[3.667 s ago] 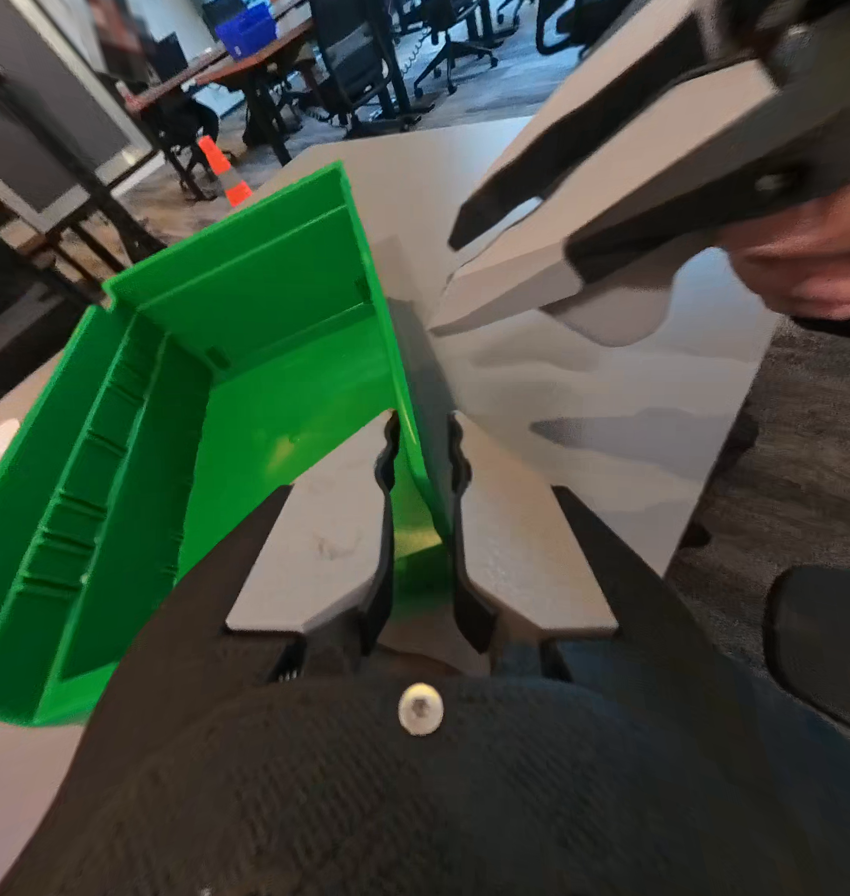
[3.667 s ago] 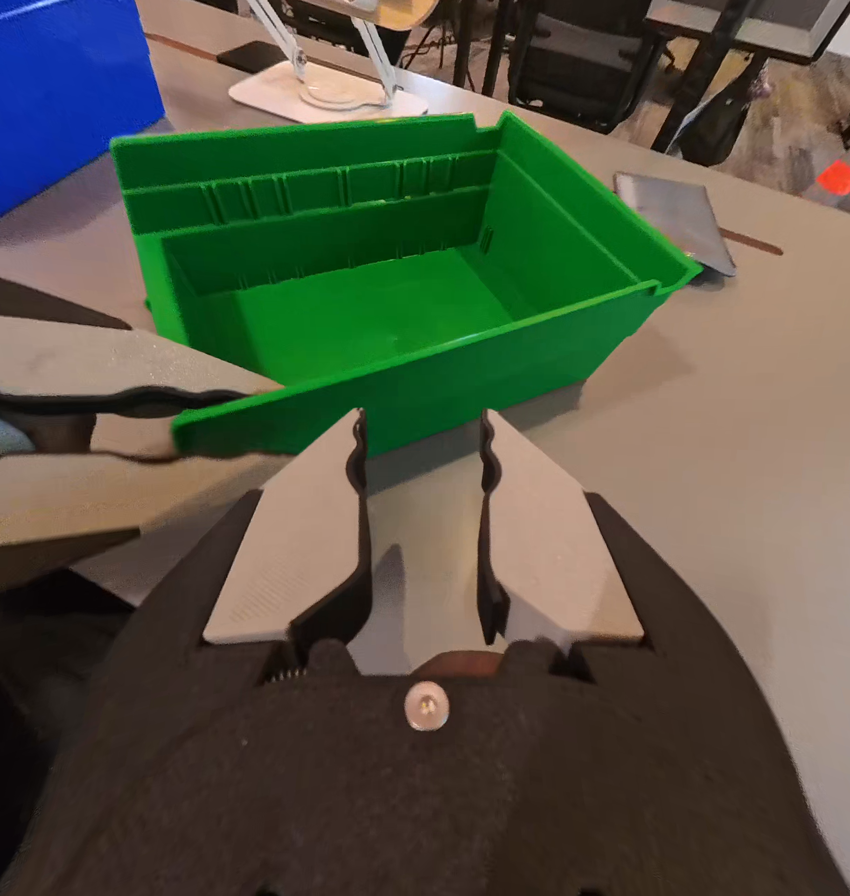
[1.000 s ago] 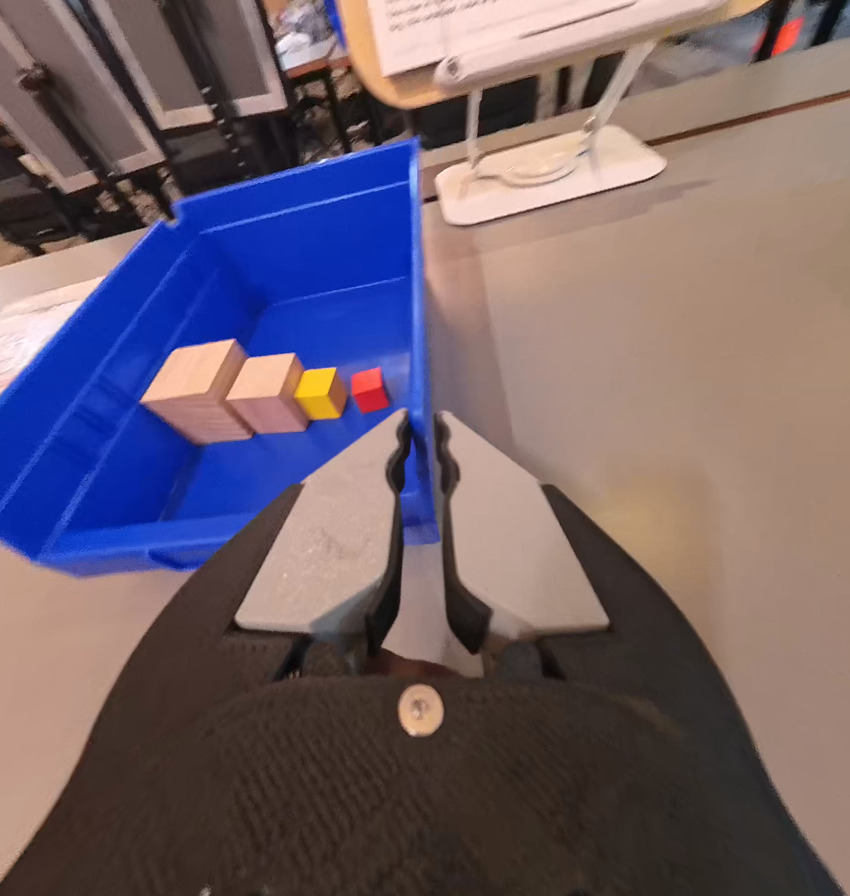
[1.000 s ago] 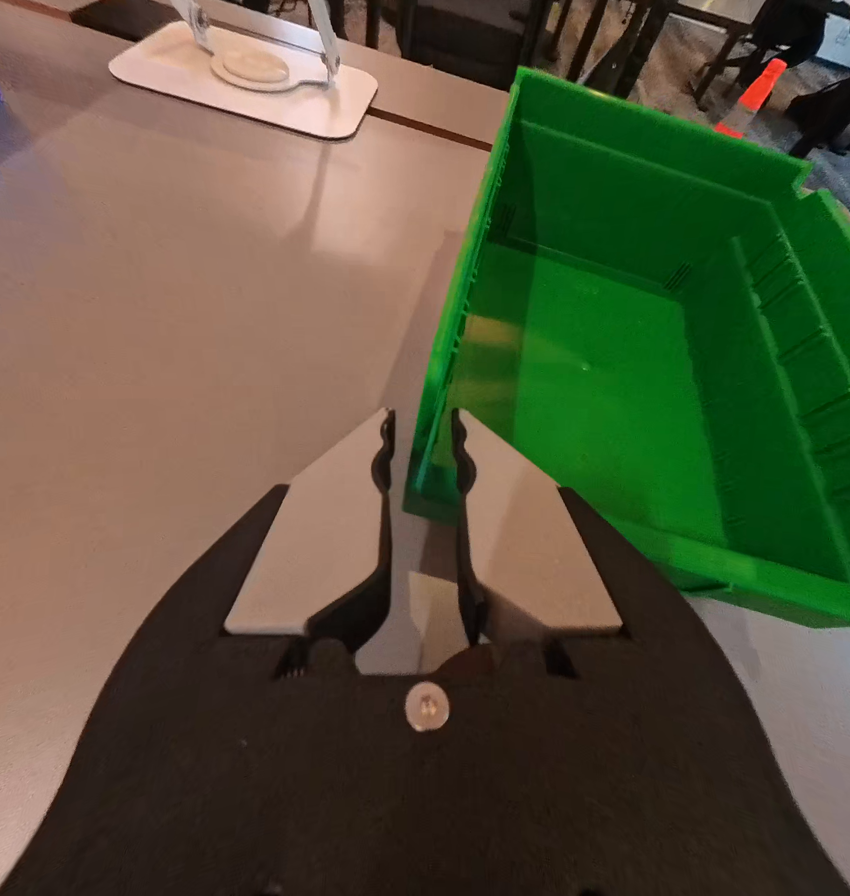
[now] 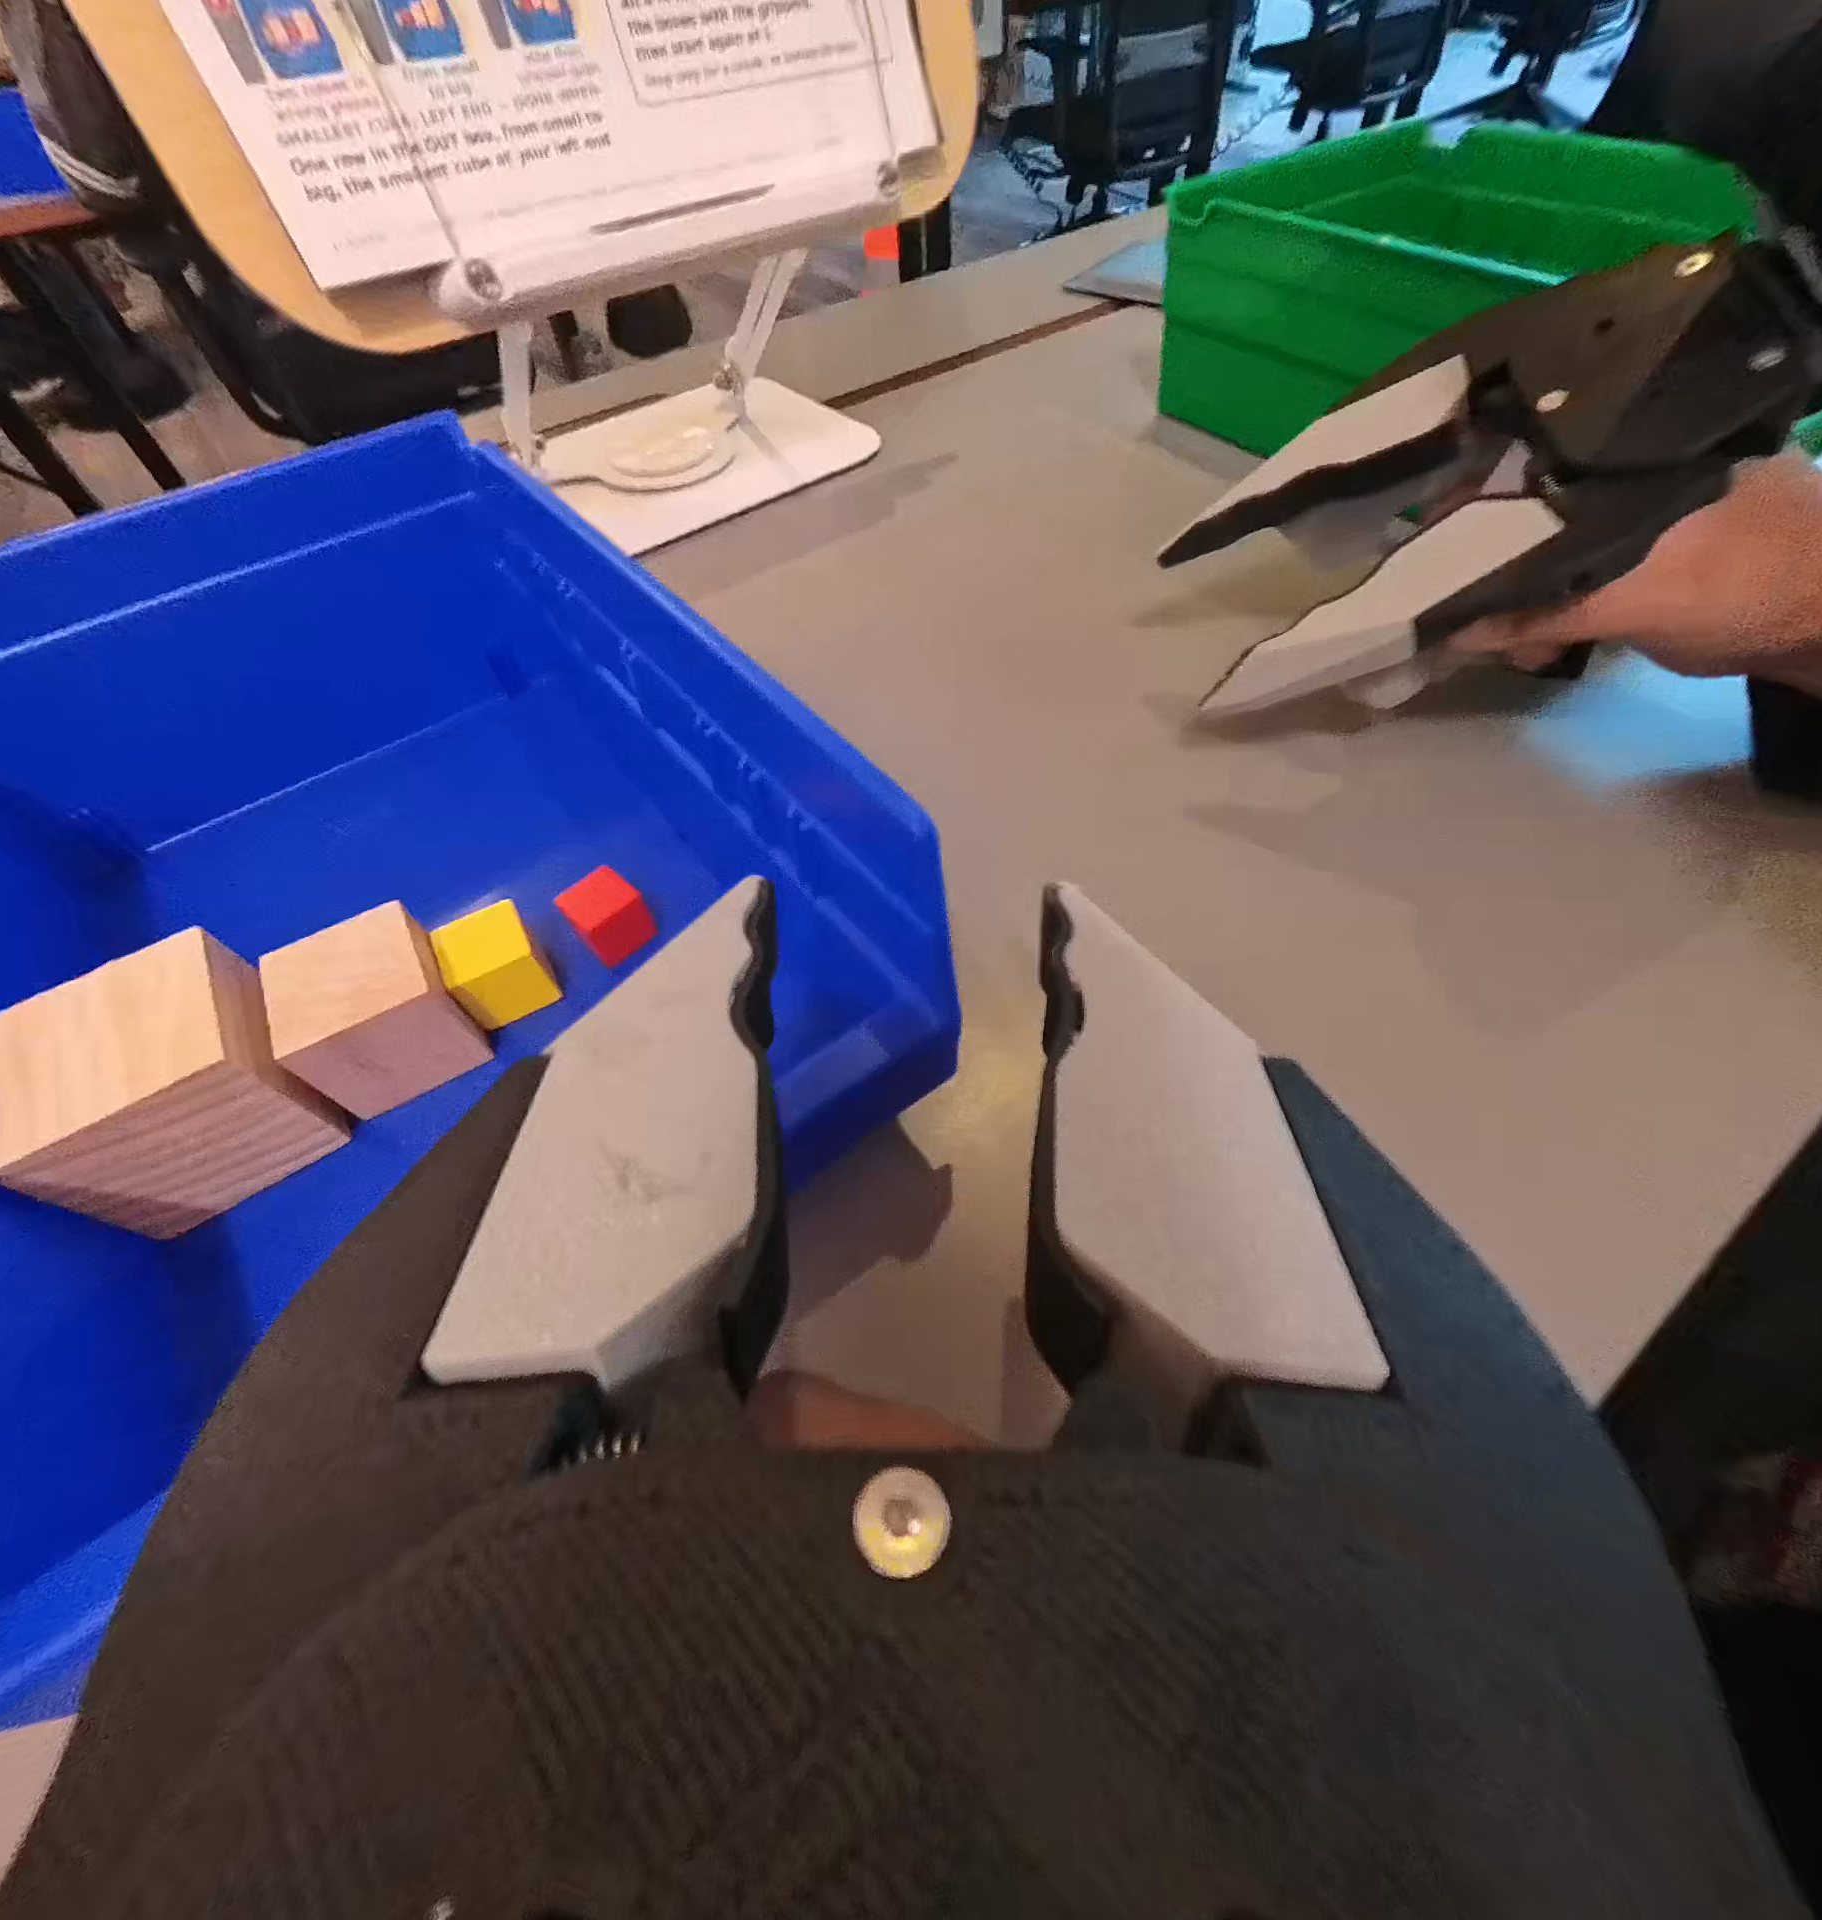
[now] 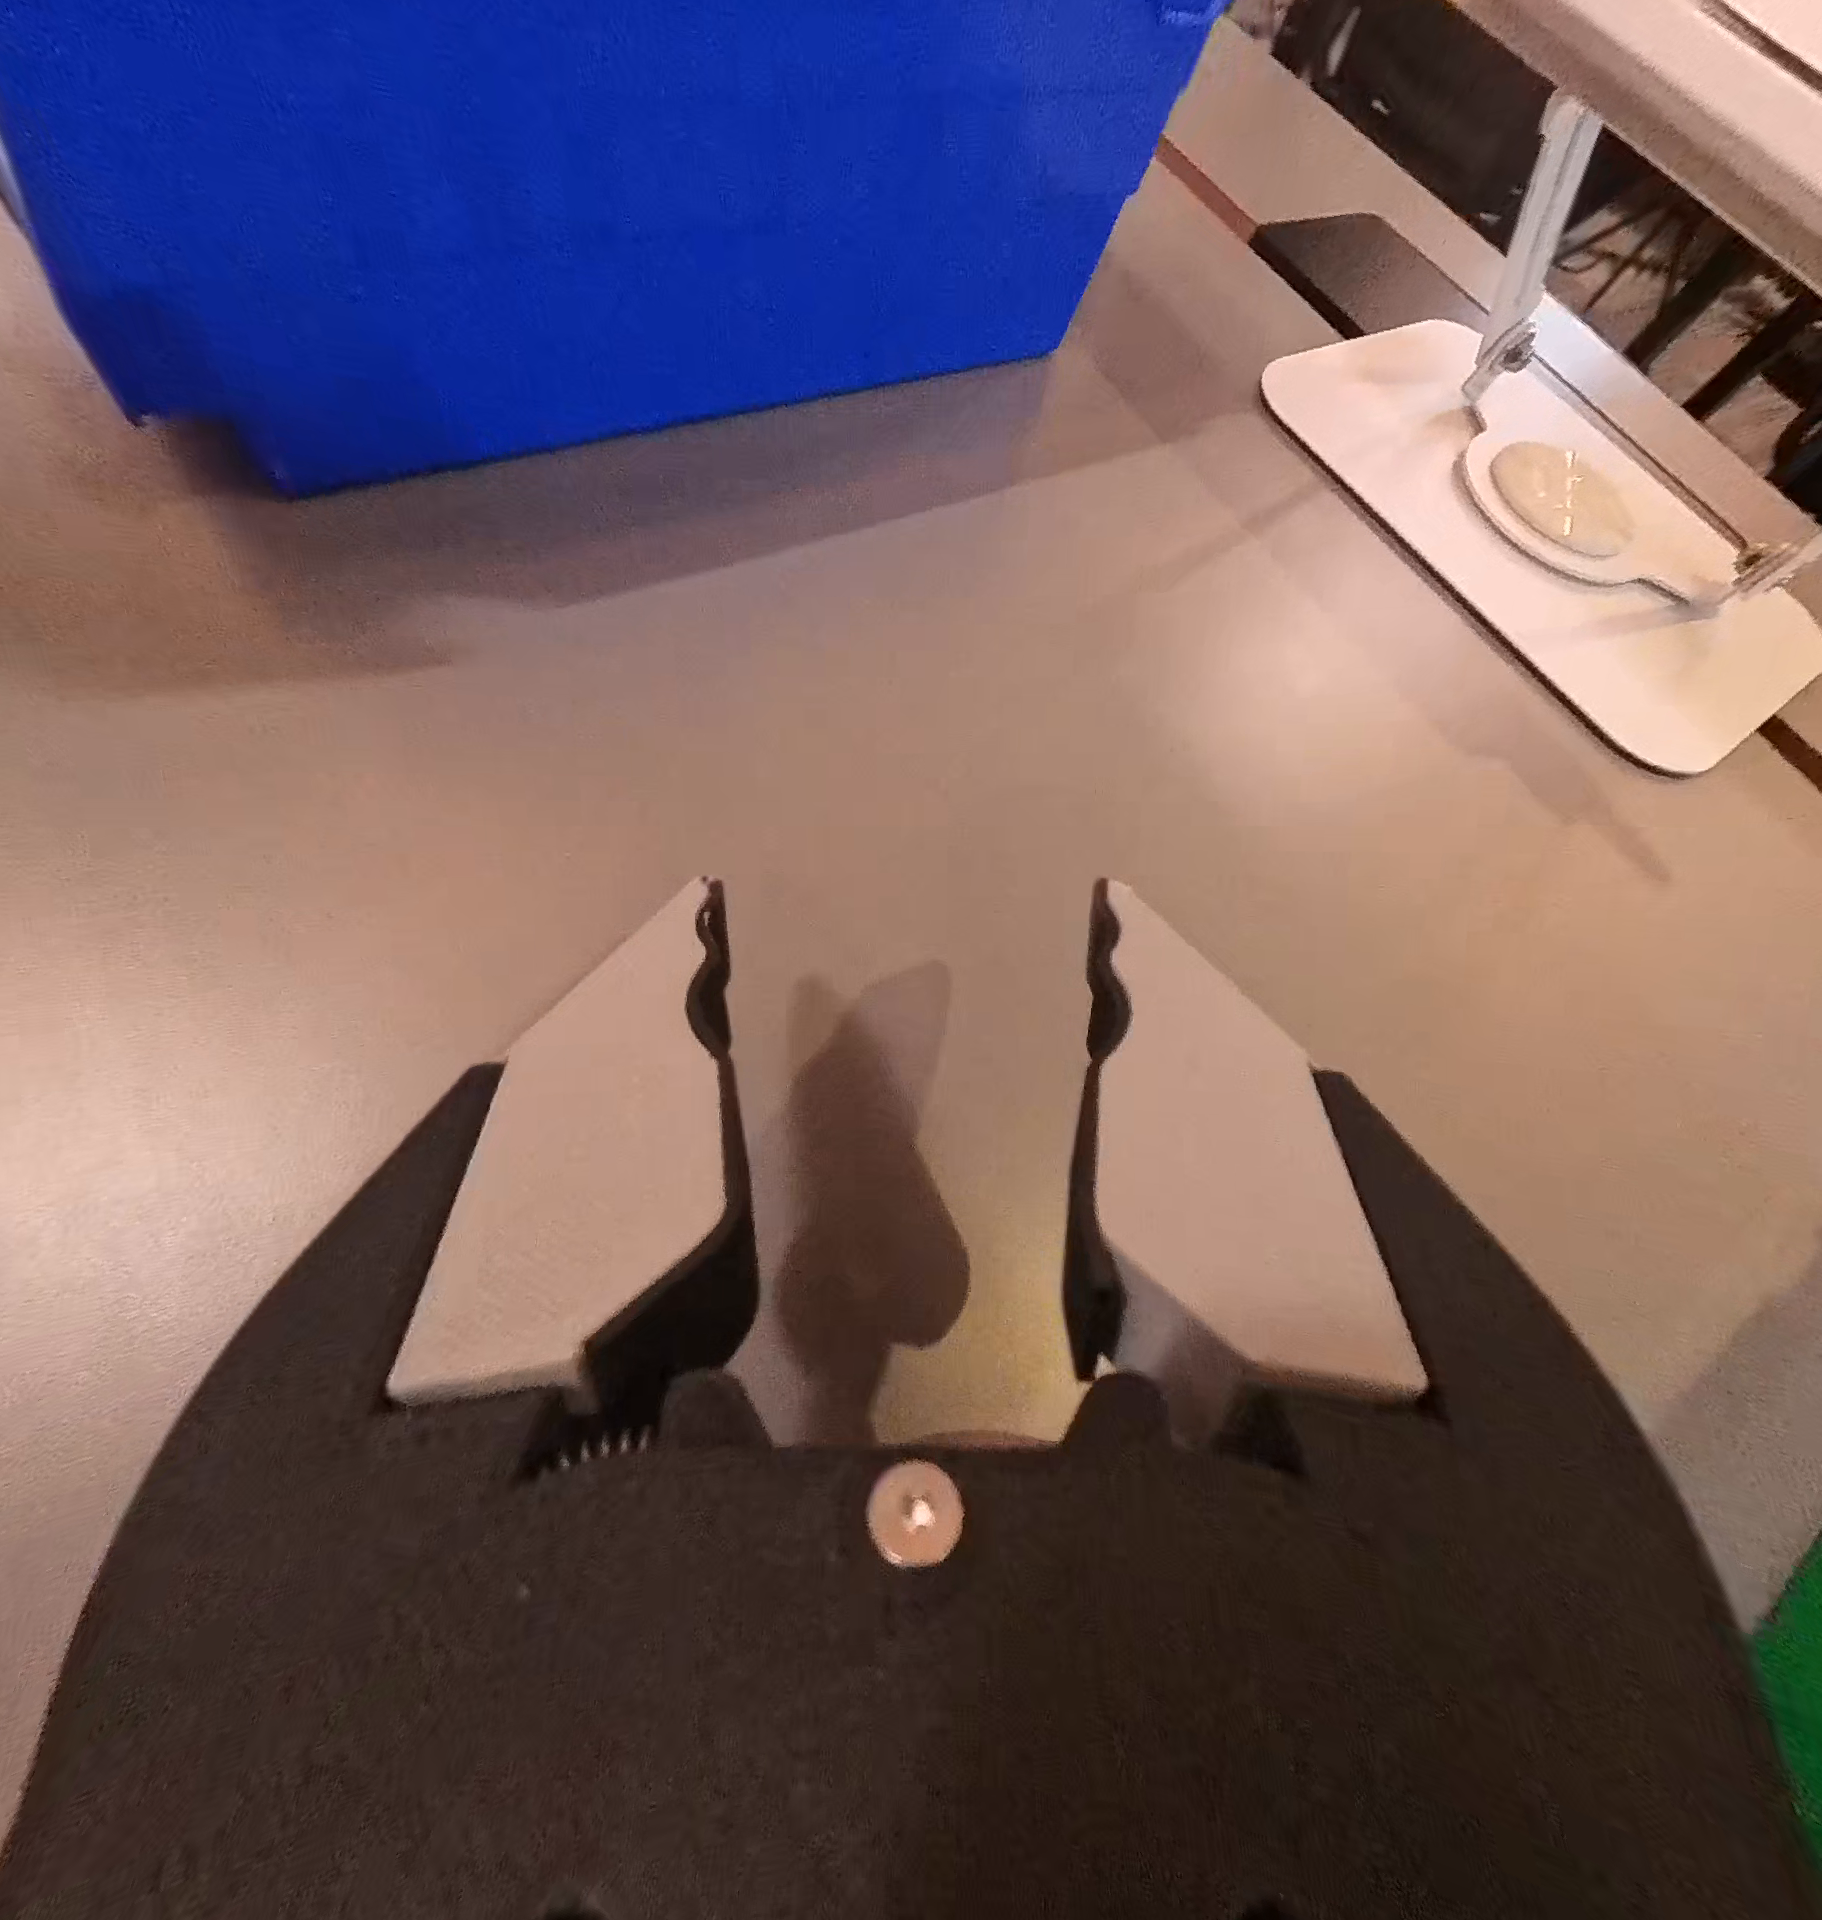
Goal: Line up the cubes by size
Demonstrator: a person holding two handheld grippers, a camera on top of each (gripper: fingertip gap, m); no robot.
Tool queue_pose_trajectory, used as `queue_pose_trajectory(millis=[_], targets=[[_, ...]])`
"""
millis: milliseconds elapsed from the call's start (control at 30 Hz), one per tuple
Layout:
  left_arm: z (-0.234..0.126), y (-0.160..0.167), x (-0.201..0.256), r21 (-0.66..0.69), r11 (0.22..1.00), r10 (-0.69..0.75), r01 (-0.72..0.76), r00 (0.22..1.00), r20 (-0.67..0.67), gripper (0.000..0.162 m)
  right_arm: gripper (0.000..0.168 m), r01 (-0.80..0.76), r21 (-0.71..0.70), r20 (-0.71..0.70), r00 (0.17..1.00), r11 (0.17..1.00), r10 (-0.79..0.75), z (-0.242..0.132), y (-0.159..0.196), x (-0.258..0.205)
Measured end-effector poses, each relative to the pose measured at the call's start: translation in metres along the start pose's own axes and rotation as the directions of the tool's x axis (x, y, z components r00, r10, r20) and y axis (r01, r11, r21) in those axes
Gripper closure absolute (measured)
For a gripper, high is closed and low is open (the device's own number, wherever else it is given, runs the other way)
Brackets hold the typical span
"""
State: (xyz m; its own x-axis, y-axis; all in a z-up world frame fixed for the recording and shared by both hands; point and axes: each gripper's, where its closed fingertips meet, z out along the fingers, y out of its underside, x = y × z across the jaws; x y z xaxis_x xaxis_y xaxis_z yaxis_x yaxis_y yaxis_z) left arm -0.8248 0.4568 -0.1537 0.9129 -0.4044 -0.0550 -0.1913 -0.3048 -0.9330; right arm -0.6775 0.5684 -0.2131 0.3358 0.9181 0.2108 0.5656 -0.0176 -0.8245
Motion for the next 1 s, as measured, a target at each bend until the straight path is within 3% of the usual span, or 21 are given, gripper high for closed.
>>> queue_pose_trajectory(millis=[133, 333, 633, 833, 1000], targets=[[0.009, -0.001, -0.007, 0.0, 1.0, -0.007, 0.007, 1.0, 0.006, 0.114, 0.108, -0.047, -0.003, 0.059, 0.997, 0.999, 0.047, 0.001, 0.01, -0.009], [0.023, -0.026, -0.006, 0.026, 0.999, 0.044, -0.043, 0.999, -0.027, 0.121, 0.111, 0.046, -0.025, -0.004, 0.999, 0.999, -0.046, -0.003, 0.012, -0.012], [0.029, -0.054, 0.002, 0.063, 0.997, 0.044, -0.042, 0.999, -0.031, 0.116, 0.113, 0.036, 0.004, 0.04, 0.999, 0.999, -0.036, -0.003, 0.009, -0.017], [0.028, -0.054, 0.016, 0.067, 0.997, 0.046, -0.044, 0.999, -0.026, 0.115, 0.113, 0.078, 0.074, -0.052, 0.996, 0.994, -0.074, -0.014, -0.004, 0.001], [0.029, -0.049, 0.024, 0.06, 0.998, 0.031, -0.03, 0.999, -0.02, 0.121, 0.122, 0.022, 0.092, -0.068, 0.998, 0.995, -0.015, -0.016, -0.003, 0.012]])
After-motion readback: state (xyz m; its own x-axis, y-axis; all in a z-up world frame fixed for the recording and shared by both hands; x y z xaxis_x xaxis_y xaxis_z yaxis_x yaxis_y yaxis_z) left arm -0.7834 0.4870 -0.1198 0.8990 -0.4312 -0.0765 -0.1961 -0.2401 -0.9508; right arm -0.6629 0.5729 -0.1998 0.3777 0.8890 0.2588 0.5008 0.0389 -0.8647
